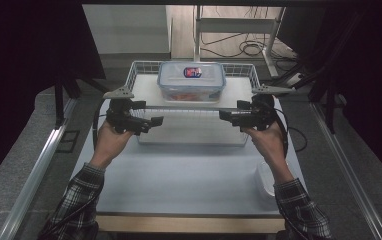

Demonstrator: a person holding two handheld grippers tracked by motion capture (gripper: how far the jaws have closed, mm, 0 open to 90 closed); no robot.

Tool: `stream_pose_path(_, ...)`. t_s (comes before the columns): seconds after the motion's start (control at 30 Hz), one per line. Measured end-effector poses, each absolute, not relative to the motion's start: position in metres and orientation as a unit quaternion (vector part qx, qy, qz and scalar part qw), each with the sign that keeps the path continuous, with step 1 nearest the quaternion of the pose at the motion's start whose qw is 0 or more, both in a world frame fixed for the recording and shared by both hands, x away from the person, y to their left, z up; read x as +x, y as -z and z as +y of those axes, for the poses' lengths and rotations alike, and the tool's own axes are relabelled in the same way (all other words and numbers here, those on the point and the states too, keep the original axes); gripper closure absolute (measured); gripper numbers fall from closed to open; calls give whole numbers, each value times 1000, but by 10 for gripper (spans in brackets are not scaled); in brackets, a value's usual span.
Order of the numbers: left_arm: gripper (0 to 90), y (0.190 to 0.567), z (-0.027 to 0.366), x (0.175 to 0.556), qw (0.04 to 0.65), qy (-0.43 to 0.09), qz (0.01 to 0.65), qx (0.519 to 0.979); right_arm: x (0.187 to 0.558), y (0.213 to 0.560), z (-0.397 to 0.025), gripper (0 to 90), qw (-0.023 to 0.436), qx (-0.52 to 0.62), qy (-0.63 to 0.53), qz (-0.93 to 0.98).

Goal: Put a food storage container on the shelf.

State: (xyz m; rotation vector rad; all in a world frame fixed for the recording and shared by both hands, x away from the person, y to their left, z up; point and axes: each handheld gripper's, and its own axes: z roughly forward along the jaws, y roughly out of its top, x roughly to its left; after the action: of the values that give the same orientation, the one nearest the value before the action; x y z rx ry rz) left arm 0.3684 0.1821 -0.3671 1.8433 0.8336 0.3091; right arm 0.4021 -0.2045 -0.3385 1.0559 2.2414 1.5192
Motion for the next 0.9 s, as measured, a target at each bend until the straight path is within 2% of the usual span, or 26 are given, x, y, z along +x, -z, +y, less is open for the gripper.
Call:
stream_pose_path(0.67, 54, 407, 175, 313, 496, -151, 321, 793, 356, 375, -214, 49, 111, 336, -515, 780)
stream_pose_path(0.9, 50, 421, 174, 297, 491, -164, 321, 793, 340, 391, -218, 52, 133, 328, -502, 789)
